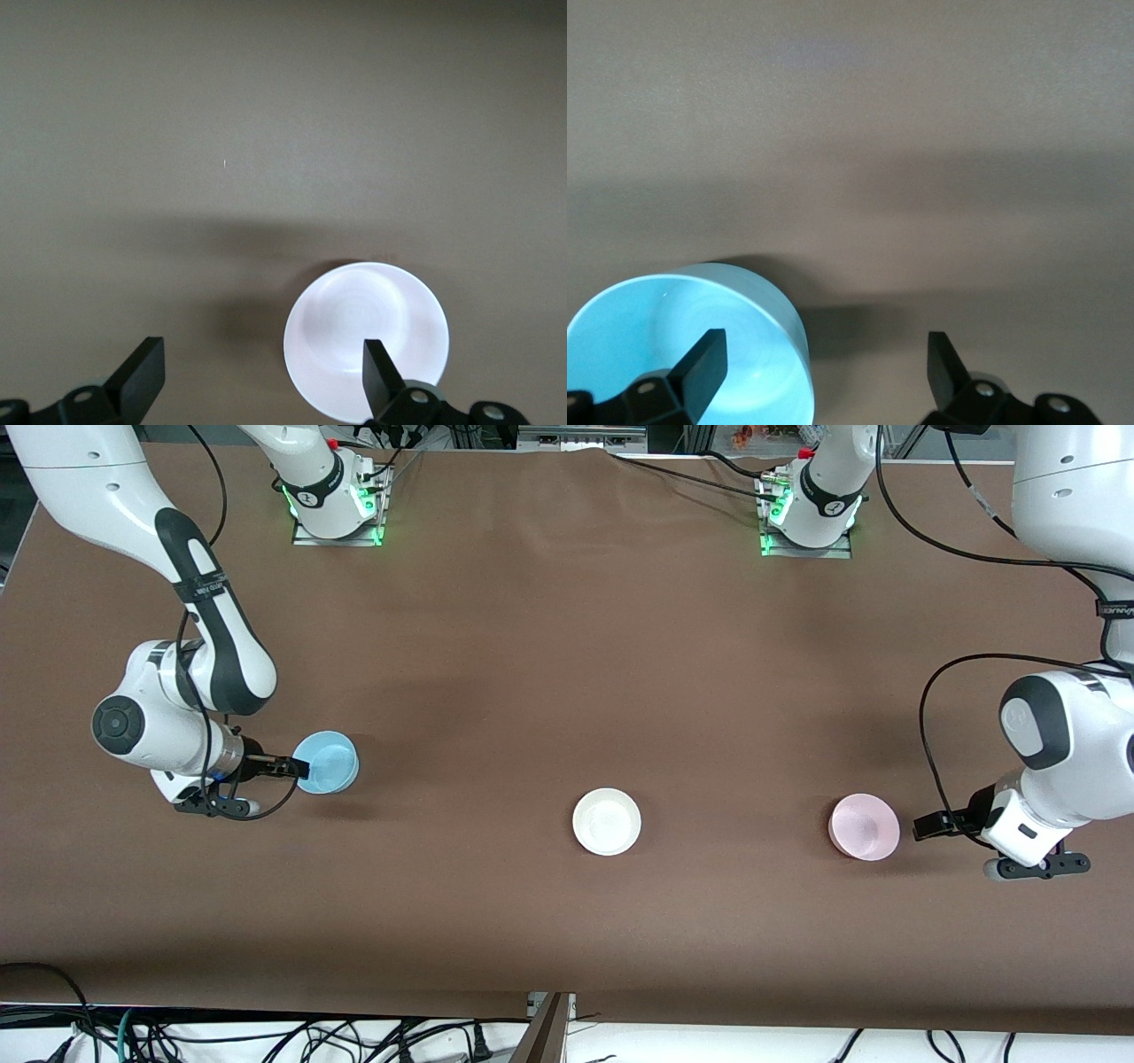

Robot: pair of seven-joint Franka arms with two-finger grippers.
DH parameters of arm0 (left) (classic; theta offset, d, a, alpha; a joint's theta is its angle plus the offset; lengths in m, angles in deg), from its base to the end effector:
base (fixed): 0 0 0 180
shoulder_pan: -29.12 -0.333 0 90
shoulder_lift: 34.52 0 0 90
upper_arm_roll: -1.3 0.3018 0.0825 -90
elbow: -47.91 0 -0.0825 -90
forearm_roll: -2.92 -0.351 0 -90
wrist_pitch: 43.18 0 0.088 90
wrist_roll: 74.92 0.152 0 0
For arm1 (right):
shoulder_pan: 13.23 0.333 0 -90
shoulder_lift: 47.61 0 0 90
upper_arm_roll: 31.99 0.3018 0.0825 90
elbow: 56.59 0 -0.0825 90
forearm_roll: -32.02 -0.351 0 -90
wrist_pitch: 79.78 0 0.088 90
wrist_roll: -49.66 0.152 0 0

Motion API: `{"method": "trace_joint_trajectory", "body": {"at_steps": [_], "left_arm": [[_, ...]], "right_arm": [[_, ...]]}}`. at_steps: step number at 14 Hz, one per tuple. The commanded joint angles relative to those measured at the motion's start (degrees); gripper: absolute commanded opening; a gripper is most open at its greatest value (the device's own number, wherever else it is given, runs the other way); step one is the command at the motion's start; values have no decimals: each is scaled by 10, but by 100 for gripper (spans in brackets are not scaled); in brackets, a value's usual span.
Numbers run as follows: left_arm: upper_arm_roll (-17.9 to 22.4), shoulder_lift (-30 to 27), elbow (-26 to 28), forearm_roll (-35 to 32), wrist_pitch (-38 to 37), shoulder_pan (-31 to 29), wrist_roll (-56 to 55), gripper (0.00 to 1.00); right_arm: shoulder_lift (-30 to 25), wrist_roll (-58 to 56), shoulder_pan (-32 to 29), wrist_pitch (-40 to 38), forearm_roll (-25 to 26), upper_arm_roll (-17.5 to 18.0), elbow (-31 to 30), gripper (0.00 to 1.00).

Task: Stack pink and blue bowls on white bowl
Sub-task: 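Reach the blue bowl with the right gripper while the left gripper reaches pink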

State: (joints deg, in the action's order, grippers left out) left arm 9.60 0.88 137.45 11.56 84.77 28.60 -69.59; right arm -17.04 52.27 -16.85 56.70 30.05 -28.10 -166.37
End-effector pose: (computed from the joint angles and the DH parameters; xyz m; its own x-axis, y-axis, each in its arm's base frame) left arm 0.6687 0.0824 0.2541 0.9906 0.1218 0.0628 0.1198 -0.9922 0.0348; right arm 0.5898 0.0040 0.1764 0.9949 -0.0727 -0.0701 -0.0765 -0.9956 -0.0533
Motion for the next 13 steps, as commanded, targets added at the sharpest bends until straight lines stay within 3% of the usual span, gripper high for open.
{"method": "trace_joint_trajectory", "body": {"at_steps": [1, 7, 12, 13], "left_arm": [[-6, -1, 32, 15, 48, 1, 16, 98], [-11, 11, 55, 15, 76, 1, 16, 95], [-16, 10, 77, 15, 97, -3, 16, 91], [-16, 11, 77, 15, 97, -2, 16, 91]], "right_arm": [[-11, 8, -2, 36, -8, 4, -32, 100], [-18, 2, -2, 5, -8, 12, -39, 98], [-23, 7, -2, -2, -8, 12, -44, 47], [-24, 7, -2, -4, -8, 12, -44, 41]]}}
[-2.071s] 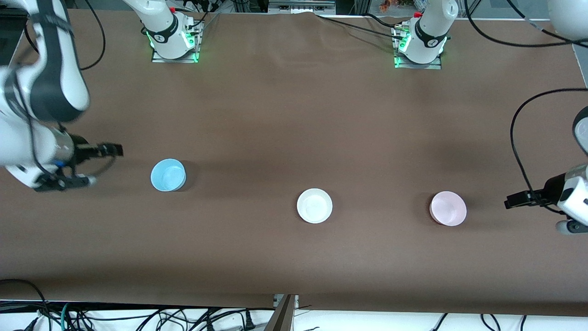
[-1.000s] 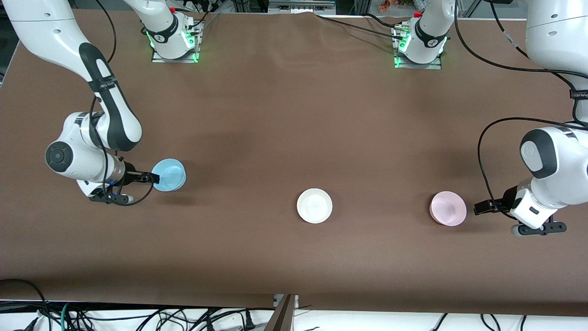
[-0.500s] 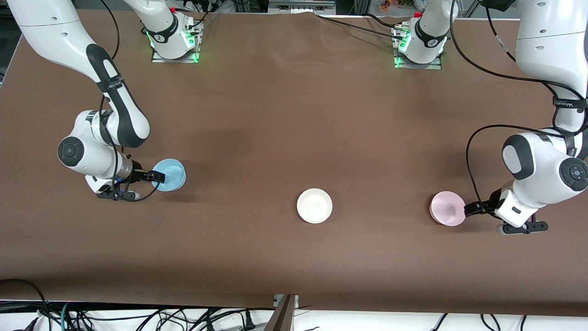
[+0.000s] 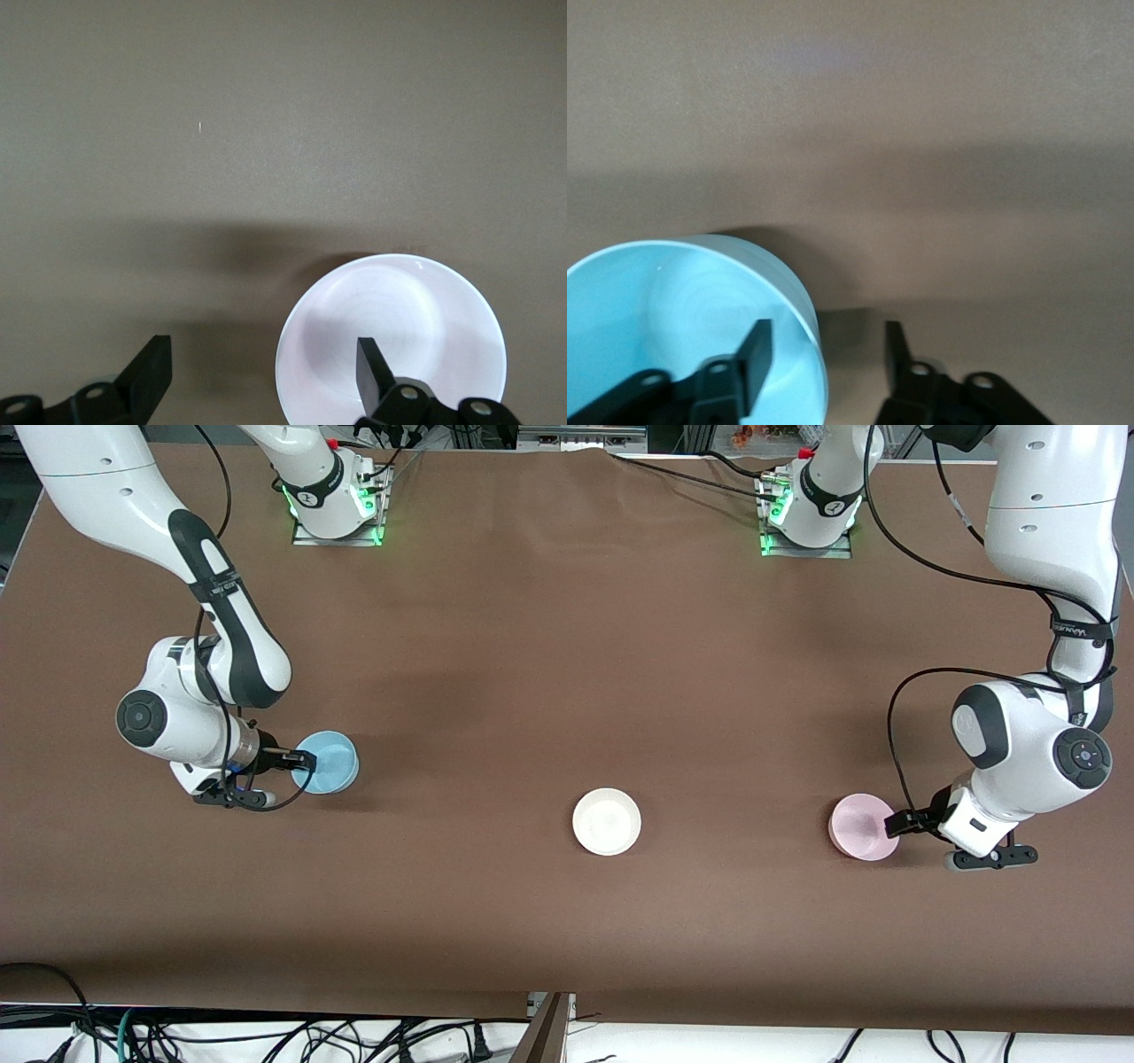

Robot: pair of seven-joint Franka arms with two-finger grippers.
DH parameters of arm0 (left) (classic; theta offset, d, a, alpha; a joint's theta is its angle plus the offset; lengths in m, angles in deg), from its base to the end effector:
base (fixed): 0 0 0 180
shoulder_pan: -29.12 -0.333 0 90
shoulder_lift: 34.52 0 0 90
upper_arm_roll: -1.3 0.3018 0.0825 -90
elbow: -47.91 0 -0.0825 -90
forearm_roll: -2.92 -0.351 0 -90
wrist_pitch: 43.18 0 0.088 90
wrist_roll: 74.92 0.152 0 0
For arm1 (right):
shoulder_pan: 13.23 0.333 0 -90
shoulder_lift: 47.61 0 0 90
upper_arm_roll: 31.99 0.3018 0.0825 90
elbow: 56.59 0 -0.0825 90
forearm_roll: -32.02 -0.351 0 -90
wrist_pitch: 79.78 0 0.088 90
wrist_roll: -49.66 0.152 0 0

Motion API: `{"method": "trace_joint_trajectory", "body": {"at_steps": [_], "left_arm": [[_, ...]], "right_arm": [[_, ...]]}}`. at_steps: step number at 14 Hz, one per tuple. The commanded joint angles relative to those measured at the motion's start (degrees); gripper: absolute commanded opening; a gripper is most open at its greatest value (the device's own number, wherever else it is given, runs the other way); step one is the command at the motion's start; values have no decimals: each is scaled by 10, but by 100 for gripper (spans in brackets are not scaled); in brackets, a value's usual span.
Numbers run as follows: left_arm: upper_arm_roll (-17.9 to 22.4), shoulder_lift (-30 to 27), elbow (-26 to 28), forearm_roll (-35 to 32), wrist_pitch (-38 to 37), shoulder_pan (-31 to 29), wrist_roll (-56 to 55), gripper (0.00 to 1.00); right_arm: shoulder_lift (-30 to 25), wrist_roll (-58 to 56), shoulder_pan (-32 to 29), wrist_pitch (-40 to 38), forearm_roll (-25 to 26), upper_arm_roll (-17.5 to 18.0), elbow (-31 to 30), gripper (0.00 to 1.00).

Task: Stack pink and blue bowls on white bowl
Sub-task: 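Grip the blue bowl with the right gripper while the left gripper grips pink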

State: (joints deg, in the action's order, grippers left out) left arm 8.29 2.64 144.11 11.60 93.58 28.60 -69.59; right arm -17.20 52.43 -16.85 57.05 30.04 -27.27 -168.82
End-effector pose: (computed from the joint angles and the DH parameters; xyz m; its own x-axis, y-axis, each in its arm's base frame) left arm 0.6534 0.0737 0.1988 0.9906 0.1186 0.0679 0.1168 -0.9927 0.0310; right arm 0.5748 0.0130 0.1635 0.9927 -0.0614 -0.1039 -0.0676 -0.9960 -0.0577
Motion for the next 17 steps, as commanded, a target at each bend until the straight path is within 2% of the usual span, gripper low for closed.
{"method": "trace_joint_trajectory", "body": {"at_steps": [1, 2, 4, 5, 9, 14, 17], "left_arm": [[-3, -7, 11, 14, 9, -2, 16, 89], [-3, -7, 14, 14, 9, -2, 16, 87], [-4, -7, 23, 13, 10, -2, 17, 81], [-4, -7, 28, 13, 10, -1, 17, 79], [-4, -7, 55, 13, 49, 3, 17, 73], [-4, -6, 58, 13, 50, 3, 20, 60], [-4, -6, 58, 13, 50, 3, 20, 57]], "right_arm": [[-22, 6, -3, -9, -7, 4, -20, 36], [-22, 6, -3, -8, -7, 5, -21, 28], [-22, 5, -3, -9, -7, 9, -21, 5], [-23, 4, -3, -10, -7, 12, -20, 0], [-24, 3, -3, -21, -23, 22, -11, 0], [-30, 7, -3, -36, -76, 84, 31, 0], [-29, 47, 2, -35, -103, 109, 53, 0]]}}
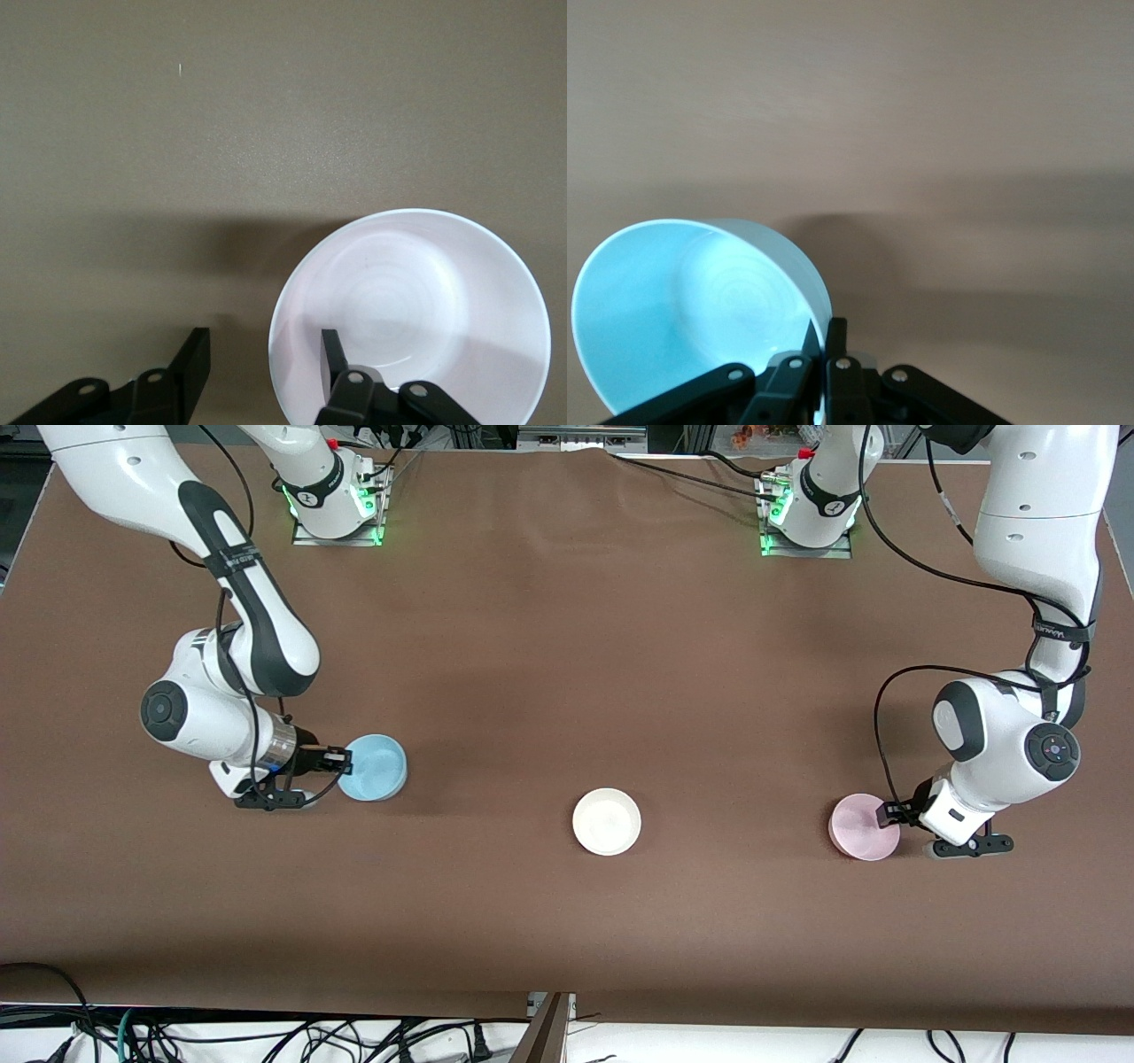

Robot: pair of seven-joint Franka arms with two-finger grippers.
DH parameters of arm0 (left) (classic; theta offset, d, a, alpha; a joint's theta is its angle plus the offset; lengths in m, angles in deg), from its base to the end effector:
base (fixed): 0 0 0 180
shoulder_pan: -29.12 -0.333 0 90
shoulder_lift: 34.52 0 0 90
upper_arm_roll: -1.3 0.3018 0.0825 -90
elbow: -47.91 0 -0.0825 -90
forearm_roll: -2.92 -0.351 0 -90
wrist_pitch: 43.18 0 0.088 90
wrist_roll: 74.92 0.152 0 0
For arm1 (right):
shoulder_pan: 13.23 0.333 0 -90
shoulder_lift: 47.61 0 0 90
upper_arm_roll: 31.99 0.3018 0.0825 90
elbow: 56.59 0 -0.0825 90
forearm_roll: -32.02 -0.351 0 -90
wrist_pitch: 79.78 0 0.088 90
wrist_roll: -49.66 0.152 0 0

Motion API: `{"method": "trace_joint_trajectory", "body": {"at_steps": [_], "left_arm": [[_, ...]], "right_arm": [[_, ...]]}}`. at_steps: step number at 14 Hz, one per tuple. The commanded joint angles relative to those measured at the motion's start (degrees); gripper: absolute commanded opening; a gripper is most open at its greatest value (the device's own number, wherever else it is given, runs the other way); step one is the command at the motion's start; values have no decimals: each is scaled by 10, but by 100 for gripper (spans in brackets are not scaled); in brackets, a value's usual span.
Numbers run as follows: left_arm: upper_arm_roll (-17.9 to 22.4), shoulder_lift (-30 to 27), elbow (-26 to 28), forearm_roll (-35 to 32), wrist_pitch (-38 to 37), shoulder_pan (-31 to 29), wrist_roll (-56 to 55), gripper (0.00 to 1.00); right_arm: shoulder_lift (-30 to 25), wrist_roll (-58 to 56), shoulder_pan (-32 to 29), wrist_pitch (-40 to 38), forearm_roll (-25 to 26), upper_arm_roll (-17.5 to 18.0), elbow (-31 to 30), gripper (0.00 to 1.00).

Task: Stack pink and blue bowls on white bowl
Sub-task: 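Grip the blue bowl with the right gripper while the left gripper grips pink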

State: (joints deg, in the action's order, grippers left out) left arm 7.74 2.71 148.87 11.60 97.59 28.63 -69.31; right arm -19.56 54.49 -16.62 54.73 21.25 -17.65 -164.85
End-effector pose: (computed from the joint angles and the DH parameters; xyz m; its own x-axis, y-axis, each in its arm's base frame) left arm 0.6355 0.0694 0.1711 0.9921 0.1139 0.0530 0.1125 -0.9932 0.0286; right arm 0.5906 0.1194 0.2193 0.9970 -0.0465 -0.0625 -0.0602 -0.9689 -0.2399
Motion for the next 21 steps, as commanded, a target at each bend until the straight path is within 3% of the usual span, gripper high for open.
{"method": "trace_joint_trajectory", "body": {"at_steps": [1, 13, 16, 21], "left_arm": [[2, -7, 11, 14, 10, 3, 18, 55], [1, -11, 11, 14, 4, 2, 28, 40], [1, -13, 11, 14, -8, 3, 29, 36], [-13, -14, 12, 14, -12, -2, 29, 25]], "right_arm": [[-5, 49, 4, -12, -15, 21, 22, 0], [10, 119, 50, -12, -17, 24, 87, 0], [17, 120, 63, -12, -50, 24, 103, 0], [21, 120, 72, -12, -60, 24, 122, 0]]}}
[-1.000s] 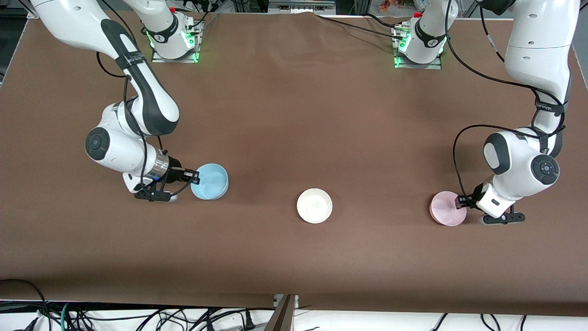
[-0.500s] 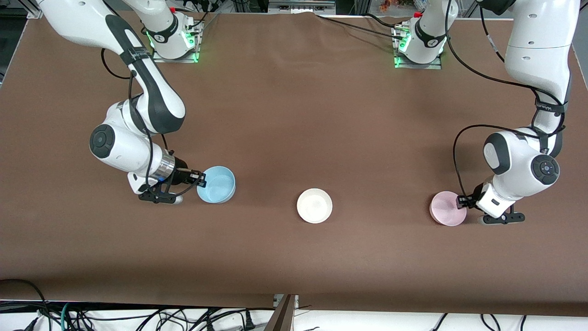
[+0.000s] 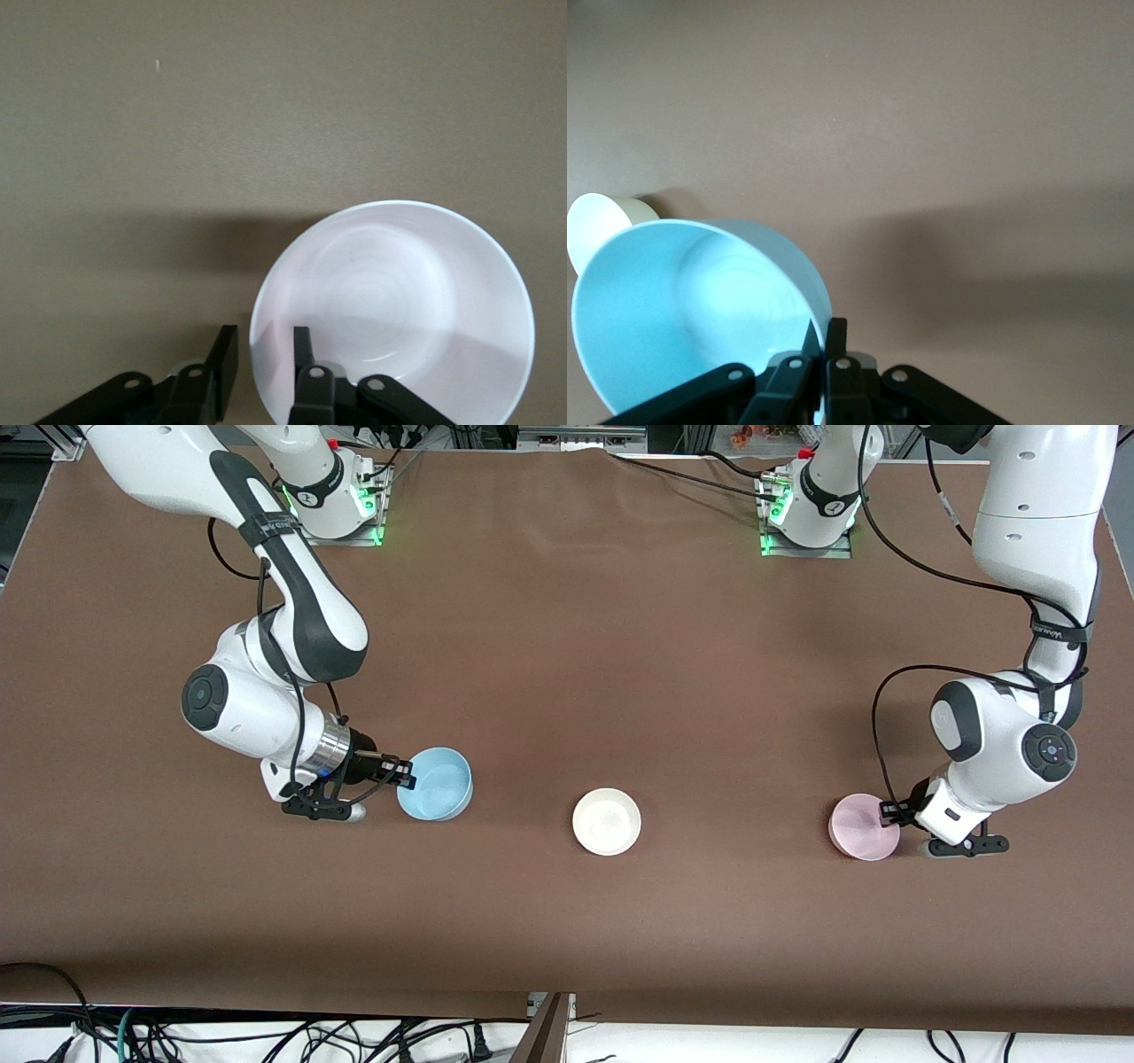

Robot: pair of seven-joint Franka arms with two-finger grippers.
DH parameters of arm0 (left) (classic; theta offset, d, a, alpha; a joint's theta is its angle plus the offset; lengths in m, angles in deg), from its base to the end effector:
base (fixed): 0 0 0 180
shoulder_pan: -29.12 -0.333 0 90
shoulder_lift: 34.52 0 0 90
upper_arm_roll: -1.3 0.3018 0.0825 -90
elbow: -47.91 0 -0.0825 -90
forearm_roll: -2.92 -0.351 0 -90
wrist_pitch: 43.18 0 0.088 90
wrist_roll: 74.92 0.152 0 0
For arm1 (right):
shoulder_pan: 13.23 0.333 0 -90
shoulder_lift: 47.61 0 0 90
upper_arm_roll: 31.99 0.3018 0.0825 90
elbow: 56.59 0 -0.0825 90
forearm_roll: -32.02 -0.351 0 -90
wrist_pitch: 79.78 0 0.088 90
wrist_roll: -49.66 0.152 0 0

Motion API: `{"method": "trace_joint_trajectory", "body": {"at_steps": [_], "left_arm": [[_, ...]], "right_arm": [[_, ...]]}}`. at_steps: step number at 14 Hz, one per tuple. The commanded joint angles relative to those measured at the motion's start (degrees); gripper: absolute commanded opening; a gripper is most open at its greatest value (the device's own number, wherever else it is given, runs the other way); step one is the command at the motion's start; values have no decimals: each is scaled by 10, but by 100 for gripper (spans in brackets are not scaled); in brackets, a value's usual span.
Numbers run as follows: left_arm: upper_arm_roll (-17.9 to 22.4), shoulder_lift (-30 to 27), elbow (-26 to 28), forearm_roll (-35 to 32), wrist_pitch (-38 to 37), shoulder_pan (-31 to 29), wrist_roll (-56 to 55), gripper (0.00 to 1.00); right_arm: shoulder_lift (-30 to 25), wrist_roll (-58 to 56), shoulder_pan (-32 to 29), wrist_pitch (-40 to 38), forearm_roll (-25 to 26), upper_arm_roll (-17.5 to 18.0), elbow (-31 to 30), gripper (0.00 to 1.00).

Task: Stack pink and blue bowls on white bowl
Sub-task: 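Grip the blue bowl with the right gripper while the left gripper grips pink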

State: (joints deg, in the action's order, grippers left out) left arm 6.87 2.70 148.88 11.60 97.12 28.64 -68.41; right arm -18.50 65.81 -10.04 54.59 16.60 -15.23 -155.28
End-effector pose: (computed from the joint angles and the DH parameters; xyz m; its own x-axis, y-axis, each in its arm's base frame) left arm 0.6351 0.0599 0.1698 0.9953 0.0864 0.0445 0.0847 -0.9957 0.0378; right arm 0.6158 0.2203 0.2812 0.9882 -0.1523 -0.0145 -0.1474 -0.9227 -0.3562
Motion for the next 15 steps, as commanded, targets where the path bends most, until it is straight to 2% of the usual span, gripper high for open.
{"method": "trace_joint_trajectory", "body": {"at_steps": [1, 3, 5, 8, 15], "left_arm": [[-4, -14, 12, 14, -7, -2, 20, 21], [-4, -14, 12, 14, -8, -2, 20, 15], [-4, -14, 11, 13, -7, -2, 20, 13], [-4, -13, 11, 14, -8, -3, 20, 0], [-15, -14, -6, 16, -9, -3, 10, 0]], "right_arm": [[14, 7, 9, -10, -24, 0, 30, 0], [16, 10, 15, -10, -37, 0, 36, 0], [18, 20, 16, -10, -37, 0, 39, 0], [20, 26, 21, -10, -37, 0, 49, 0], [31, 43, 31, -11, -37, 0, 72, 0]]}}
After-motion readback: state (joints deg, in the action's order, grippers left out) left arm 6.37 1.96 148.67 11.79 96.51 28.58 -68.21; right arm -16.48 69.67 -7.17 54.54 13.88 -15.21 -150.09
